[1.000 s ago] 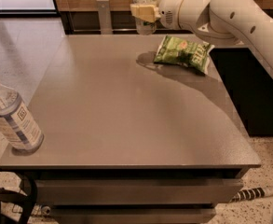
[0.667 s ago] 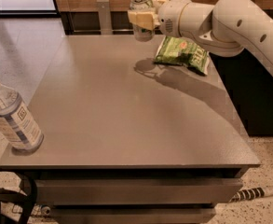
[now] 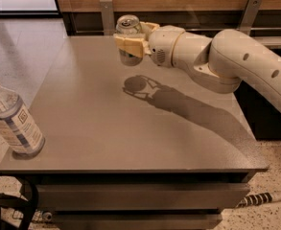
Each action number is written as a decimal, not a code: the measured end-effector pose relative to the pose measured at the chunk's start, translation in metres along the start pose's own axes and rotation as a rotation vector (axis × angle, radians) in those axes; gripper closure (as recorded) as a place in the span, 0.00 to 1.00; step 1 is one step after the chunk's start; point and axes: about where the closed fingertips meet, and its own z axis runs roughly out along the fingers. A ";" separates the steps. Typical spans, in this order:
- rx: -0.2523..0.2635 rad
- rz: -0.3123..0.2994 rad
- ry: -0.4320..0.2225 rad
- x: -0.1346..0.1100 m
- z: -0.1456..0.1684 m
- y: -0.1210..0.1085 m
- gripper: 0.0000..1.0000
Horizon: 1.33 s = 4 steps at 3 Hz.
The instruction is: Move 7up can near blue plastic bottle
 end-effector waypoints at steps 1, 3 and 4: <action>-0.058 0.099 -0.010 0.008 0.010 0.075 1.00; -0.073 0.103 0.007 0.006 0.007 0.100 1.00; -0.087 0.111 0.027 0.008 0.003 0.133 1.00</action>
Offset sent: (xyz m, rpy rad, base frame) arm -0.0665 0.0583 -0.0211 0.0732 0.1116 0.0673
